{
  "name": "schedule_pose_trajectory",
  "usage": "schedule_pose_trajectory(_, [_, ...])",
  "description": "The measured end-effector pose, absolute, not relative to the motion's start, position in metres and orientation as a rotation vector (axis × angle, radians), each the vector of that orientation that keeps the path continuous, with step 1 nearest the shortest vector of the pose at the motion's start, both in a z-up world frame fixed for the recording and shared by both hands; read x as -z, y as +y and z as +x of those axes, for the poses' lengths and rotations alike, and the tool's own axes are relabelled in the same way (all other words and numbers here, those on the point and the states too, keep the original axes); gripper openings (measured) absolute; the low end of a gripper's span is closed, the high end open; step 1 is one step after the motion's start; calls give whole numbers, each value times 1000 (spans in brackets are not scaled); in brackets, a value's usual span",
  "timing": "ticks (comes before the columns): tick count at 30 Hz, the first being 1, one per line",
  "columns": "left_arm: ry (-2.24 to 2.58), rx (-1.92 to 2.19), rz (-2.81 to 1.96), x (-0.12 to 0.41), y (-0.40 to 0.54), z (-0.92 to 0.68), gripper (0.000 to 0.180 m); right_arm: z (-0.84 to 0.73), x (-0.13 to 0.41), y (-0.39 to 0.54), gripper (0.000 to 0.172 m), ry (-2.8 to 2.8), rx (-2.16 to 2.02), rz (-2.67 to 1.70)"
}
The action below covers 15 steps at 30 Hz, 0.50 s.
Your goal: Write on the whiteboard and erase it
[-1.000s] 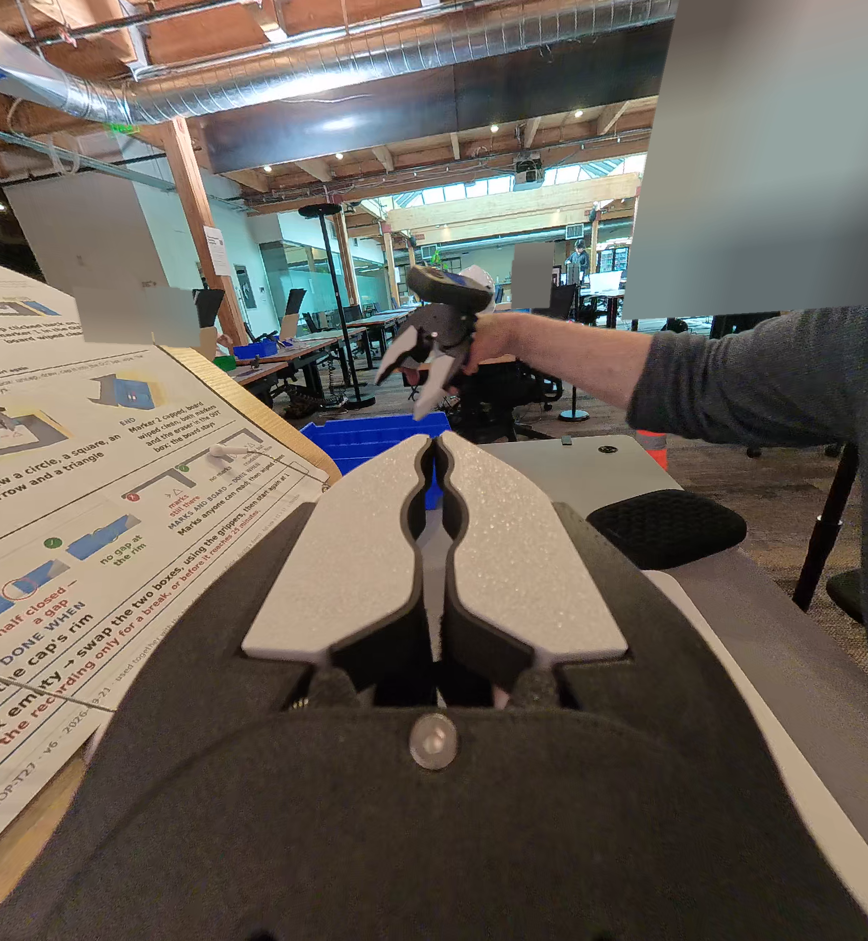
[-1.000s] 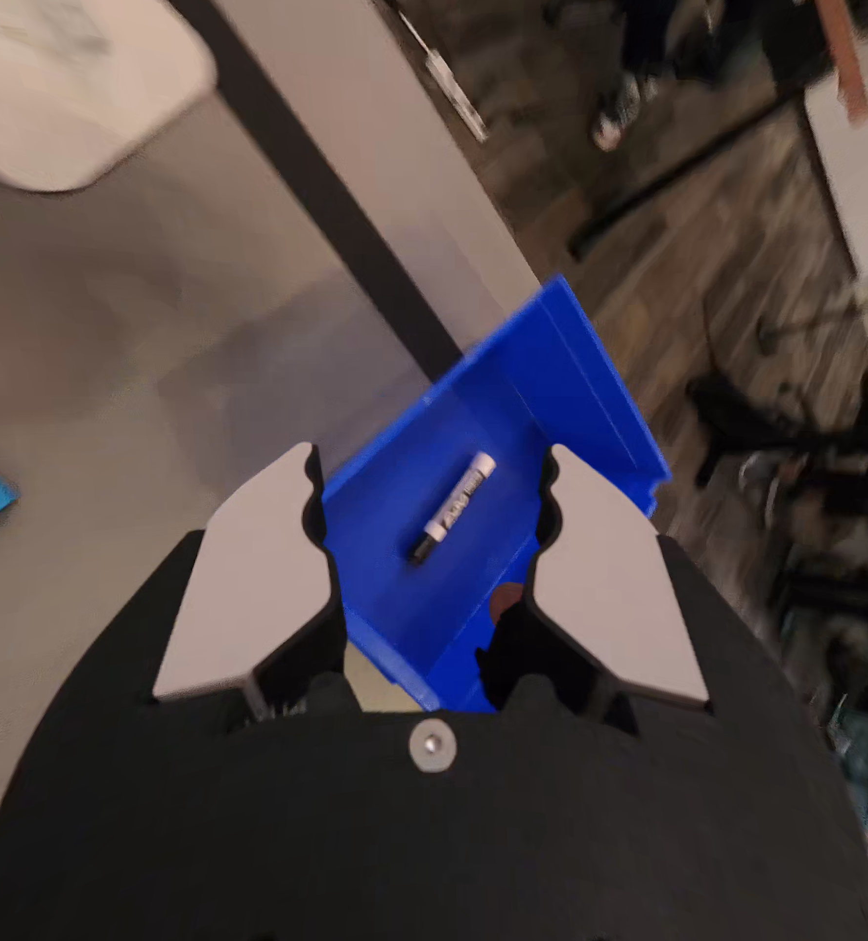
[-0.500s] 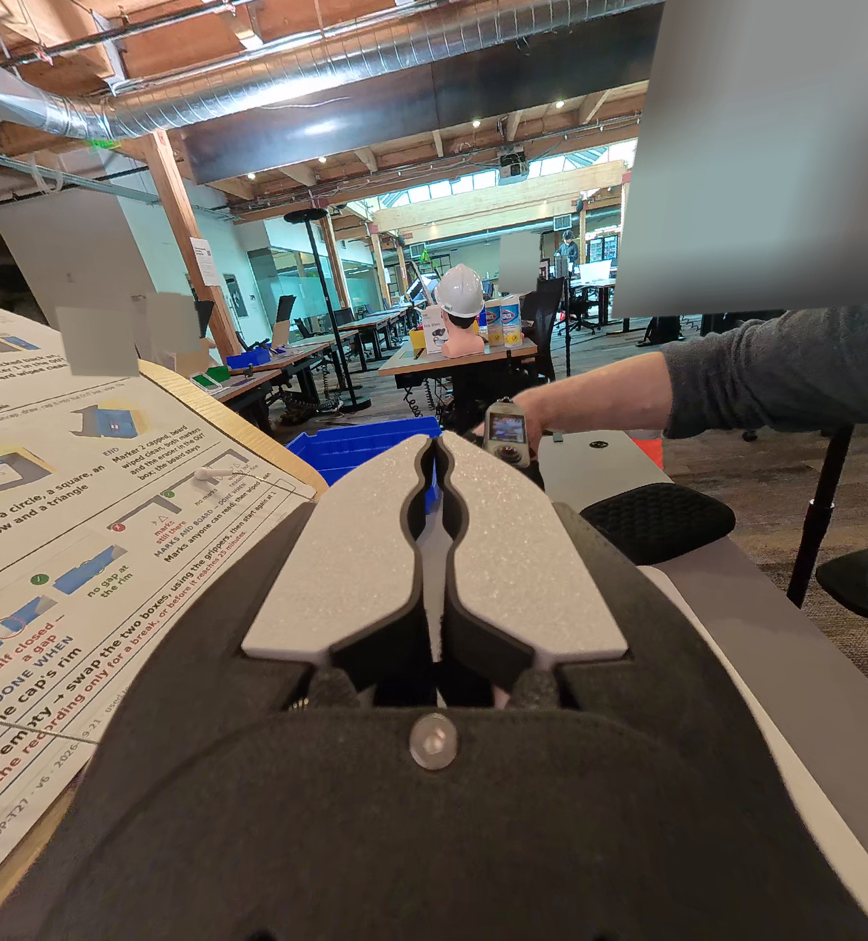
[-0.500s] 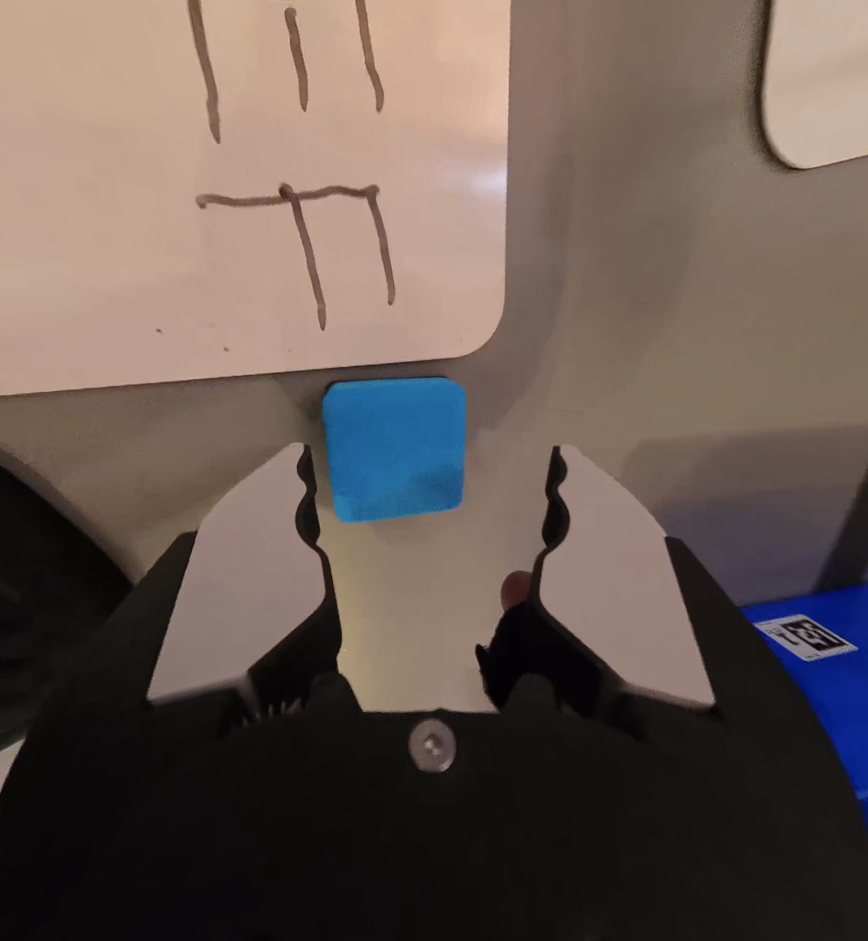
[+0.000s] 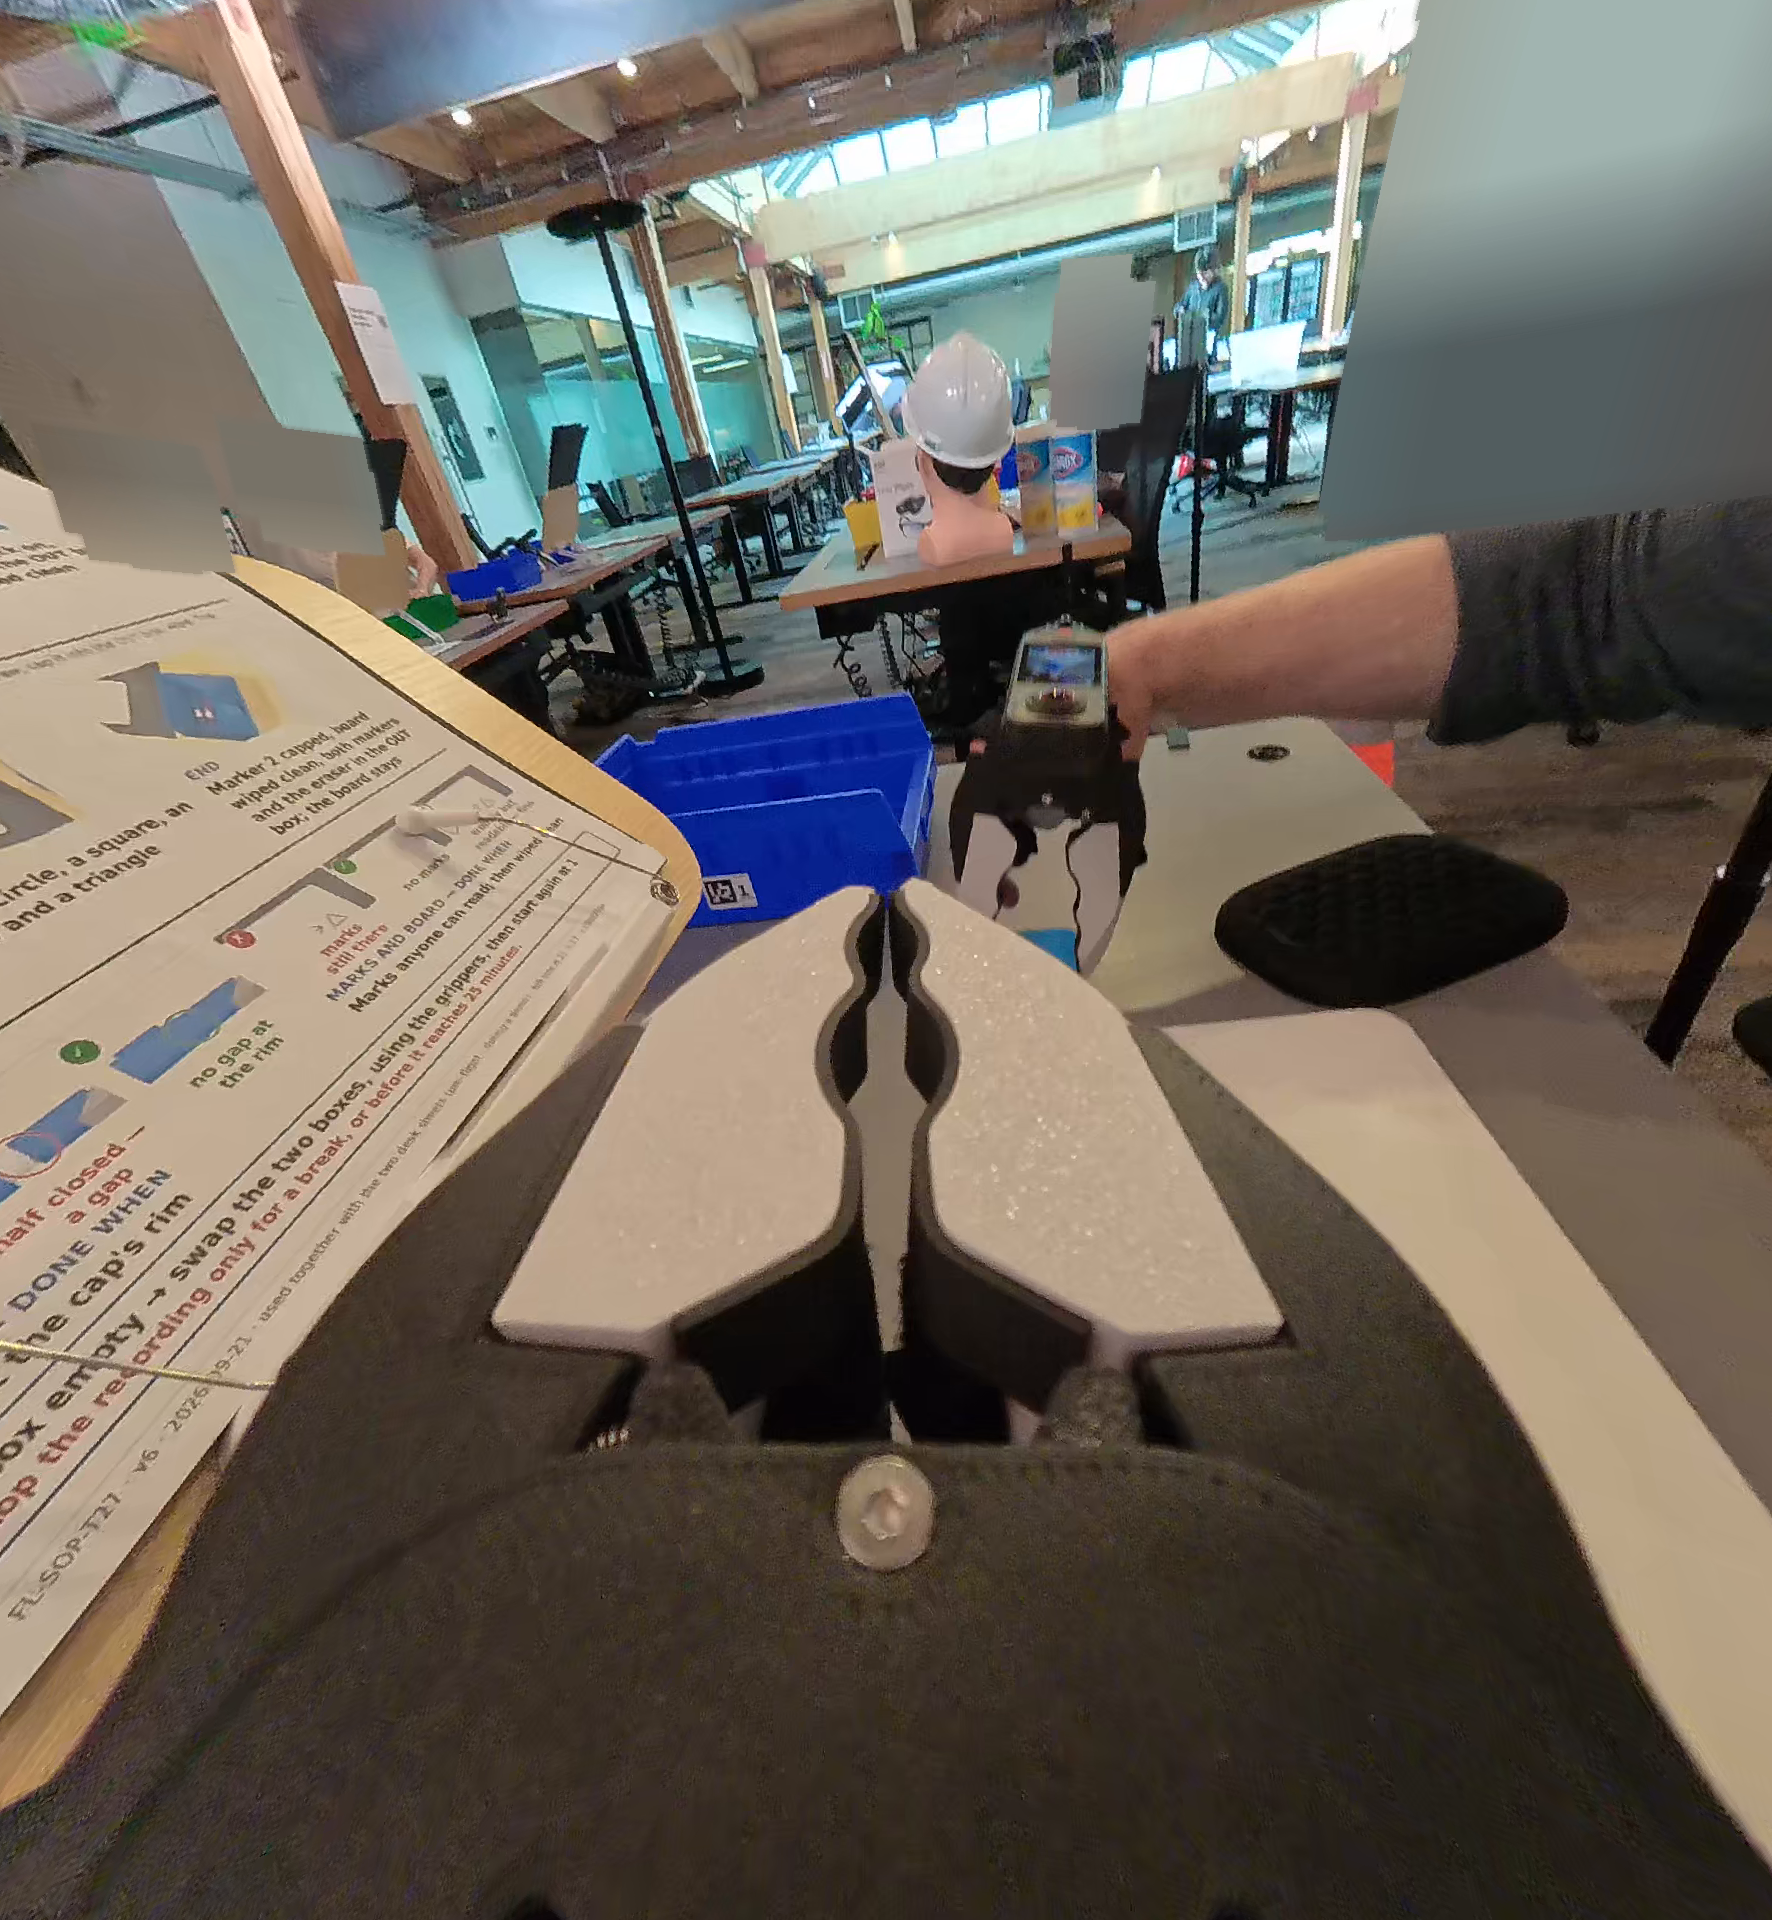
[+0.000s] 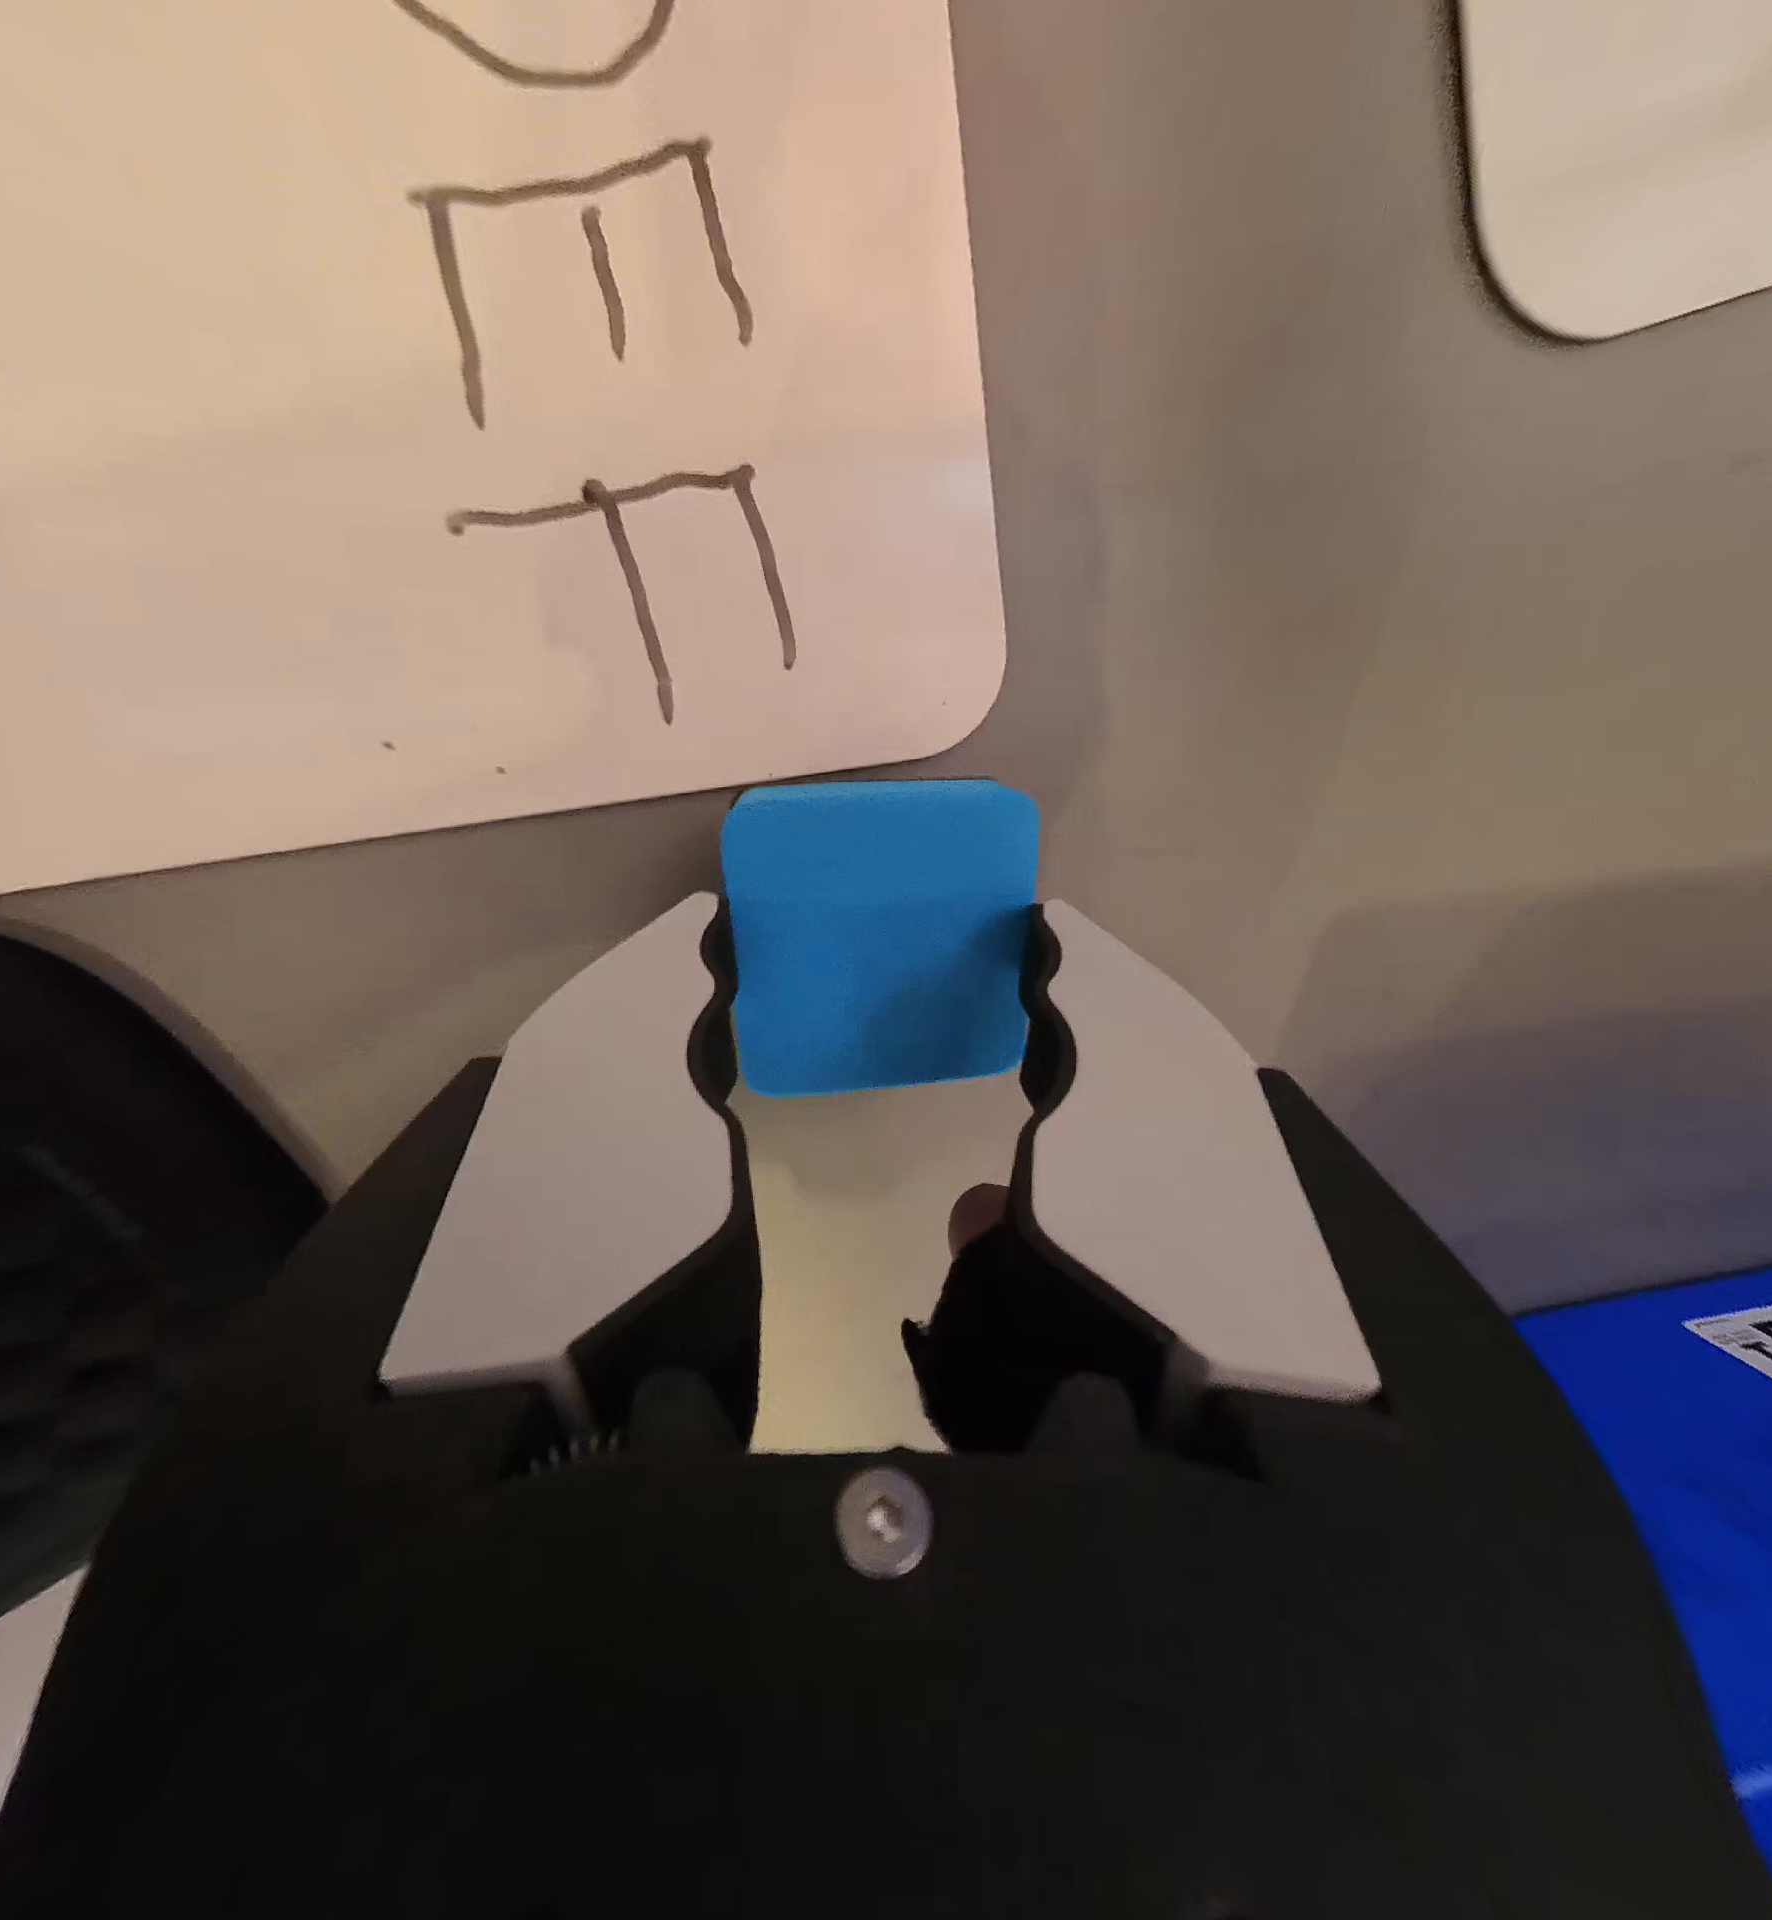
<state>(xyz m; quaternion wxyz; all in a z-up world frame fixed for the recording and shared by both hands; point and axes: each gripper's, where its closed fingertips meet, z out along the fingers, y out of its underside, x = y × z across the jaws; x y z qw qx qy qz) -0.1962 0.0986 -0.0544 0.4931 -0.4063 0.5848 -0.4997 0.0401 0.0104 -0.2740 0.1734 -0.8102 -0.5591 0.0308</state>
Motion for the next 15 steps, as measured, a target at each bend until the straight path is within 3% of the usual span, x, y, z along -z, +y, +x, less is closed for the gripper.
schedule_pose_trajectory(7, [1738, 1139, -1046, 104, 86, -193, 1, 15, 242, 2, 54, -1580, -61, -2234])
schedule_pose_trajectory(15, [2084, 975, -1149, 185, 83, -196, 1, -19, 251, -17, 54, -1634, -116, -2252])
